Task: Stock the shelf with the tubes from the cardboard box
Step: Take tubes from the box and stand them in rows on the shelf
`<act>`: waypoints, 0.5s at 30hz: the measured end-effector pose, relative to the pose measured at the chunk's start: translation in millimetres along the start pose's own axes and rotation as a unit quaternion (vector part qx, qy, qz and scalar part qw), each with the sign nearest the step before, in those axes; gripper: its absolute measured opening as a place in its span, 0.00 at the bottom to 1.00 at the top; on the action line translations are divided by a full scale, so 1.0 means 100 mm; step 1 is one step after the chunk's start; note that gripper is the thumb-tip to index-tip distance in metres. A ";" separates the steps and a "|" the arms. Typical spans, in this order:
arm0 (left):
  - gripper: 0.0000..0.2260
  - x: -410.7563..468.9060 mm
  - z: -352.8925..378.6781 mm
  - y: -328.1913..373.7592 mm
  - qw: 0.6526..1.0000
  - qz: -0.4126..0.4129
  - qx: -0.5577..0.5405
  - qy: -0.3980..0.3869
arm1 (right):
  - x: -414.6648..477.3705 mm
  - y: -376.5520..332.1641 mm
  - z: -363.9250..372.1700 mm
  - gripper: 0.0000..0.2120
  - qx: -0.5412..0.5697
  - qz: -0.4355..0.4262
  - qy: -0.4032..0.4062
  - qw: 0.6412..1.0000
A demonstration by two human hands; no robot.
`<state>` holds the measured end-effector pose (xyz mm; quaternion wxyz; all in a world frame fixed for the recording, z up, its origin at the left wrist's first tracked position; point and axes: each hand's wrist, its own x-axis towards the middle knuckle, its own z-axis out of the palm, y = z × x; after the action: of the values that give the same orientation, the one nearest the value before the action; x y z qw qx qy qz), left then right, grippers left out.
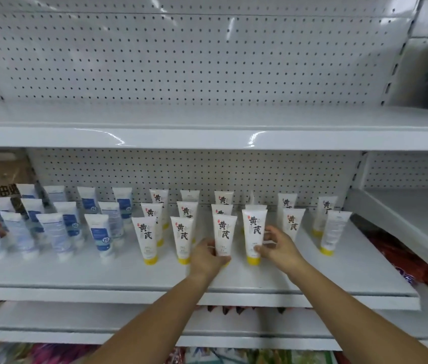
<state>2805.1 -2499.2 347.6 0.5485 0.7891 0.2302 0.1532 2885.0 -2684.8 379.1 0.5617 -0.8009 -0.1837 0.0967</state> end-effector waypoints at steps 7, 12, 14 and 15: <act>0.18 0.08 0.07 -0.08 1.000 0.000 -0.003 0.022 | 0.05 0.10 0.00 0.21 -0.003 0.006 0.004 1.000; 0.17 0.09 0.12 -0.13 0.999 -0.002 -0.001 0.039 | 0.07 0.16 0.01 0.22 -0.007 0.009 -0.002 1.000; 0.17 0.09 0.14 -0.14 0.999 -0.004 0.003 0.043 | 0.08 0.17 0.00 0.22 -0.004 0.005 -0.003 1.000; 0.17 0.09 0.15 -0.14 0.999 -0.004 0.003 0.044 | 0.08 0.18 0.00 0.22 -0.004 0.004 -0.003 1.000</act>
<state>2817.1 -2502.5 329.2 0.5362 0.7822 0.2581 0.1846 2895.5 -2686.6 362.5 0.5579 -0.8034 -0.1826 0.1003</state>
